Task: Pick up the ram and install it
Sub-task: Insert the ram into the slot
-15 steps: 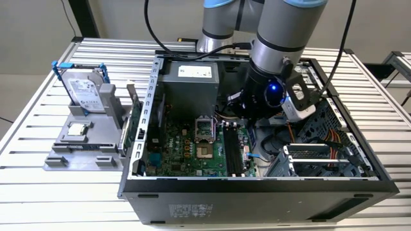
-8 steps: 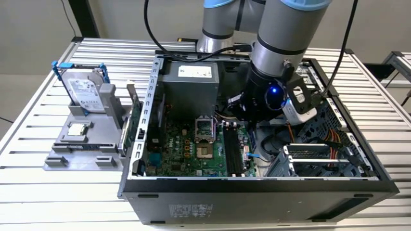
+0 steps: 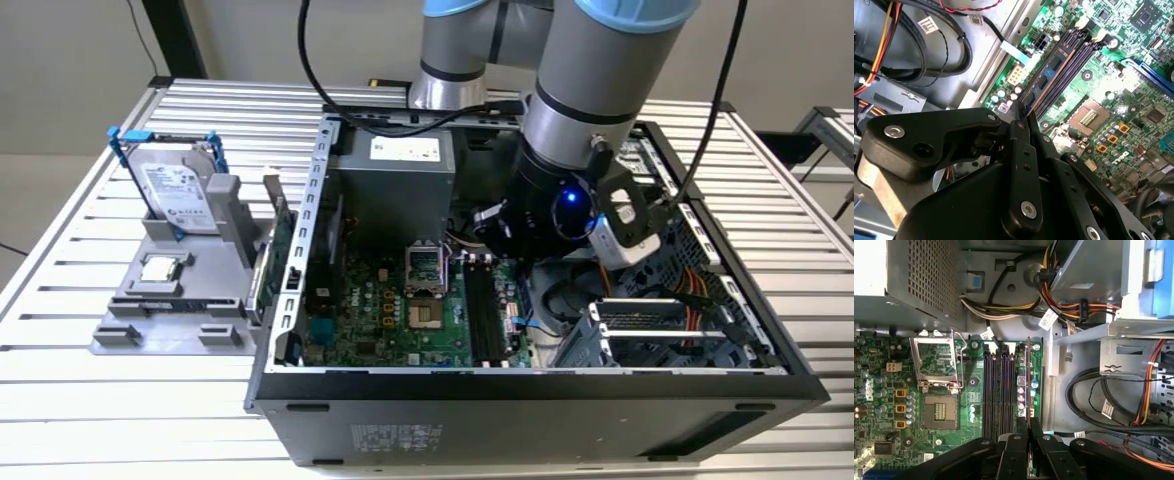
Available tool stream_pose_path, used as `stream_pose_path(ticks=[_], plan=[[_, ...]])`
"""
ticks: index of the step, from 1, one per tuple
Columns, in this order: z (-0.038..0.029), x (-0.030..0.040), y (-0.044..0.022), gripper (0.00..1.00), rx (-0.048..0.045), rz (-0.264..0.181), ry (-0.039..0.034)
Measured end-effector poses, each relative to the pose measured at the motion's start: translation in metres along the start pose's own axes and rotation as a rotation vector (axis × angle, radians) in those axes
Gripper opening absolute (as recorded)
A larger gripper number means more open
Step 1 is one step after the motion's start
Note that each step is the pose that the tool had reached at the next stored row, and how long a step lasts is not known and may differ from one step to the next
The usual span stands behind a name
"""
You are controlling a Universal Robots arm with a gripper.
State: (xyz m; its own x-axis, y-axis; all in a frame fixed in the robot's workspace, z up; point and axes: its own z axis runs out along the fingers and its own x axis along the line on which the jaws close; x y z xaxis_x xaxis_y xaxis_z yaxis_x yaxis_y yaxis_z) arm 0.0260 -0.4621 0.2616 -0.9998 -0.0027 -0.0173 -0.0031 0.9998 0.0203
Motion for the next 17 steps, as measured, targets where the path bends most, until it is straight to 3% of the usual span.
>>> stream_pose_path(ticks=[17], plan=[[0.0088, 0.0011, -0.0026, 0.00, 0.0097, 0.000, 0.0001]])
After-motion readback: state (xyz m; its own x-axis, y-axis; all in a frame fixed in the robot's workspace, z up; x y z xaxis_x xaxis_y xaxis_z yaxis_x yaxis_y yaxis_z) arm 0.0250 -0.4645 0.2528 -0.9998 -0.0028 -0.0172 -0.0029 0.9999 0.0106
